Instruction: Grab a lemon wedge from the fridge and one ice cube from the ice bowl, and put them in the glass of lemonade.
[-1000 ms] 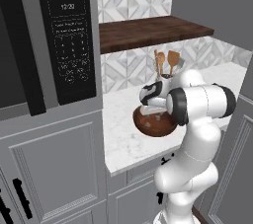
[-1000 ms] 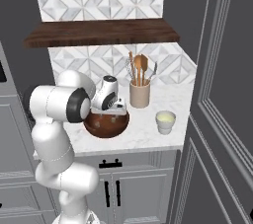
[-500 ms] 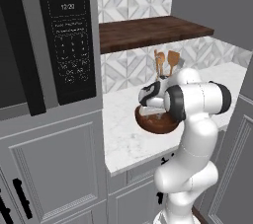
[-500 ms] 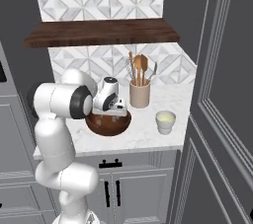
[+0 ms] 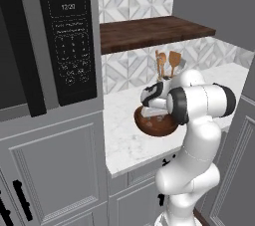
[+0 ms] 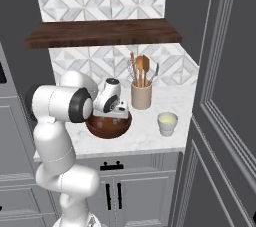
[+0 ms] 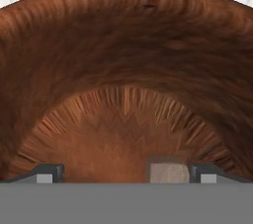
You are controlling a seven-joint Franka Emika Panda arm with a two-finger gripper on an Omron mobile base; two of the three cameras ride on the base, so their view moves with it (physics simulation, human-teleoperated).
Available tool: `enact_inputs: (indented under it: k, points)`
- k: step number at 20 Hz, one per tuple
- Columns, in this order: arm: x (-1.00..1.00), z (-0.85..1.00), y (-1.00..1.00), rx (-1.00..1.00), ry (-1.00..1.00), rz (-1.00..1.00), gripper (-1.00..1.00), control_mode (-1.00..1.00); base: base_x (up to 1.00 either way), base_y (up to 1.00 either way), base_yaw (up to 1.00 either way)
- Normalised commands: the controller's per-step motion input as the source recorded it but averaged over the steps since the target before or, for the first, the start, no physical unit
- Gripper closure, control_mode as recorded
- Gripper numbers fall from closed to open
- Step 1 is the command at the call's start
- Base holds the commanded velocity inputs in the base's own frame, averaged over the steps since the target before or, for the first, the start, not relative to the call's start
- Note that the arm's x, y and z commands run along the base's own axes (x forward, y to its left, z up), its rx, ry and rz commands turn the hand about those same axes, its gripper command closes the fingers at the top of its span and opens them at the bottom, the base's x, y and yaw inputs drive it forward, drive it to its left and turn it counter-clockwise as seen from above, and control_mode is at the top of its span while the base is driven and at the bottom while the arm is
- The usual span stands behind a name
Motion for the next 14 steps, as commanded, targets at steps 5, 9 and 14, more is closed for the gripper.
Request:
enact_inputs:
  k: [5, 9, 14]
  points:
    - [0.0, 0.0, 0.0, 0.0, 0.0, 0.0, -1.0, -1.0, 0.0, 0.0, 0.0]
    - [0.0, 0.0, 0.0, 0.0, 0.0, 0.0, -1.0, -1.0, 0.0, 0.0, 0.0]
    - [0.0, -0.01, 0.0, 0.0, 0.0, 0.0, -1.0, -1.0, 0.0, 0.0, 0.0]
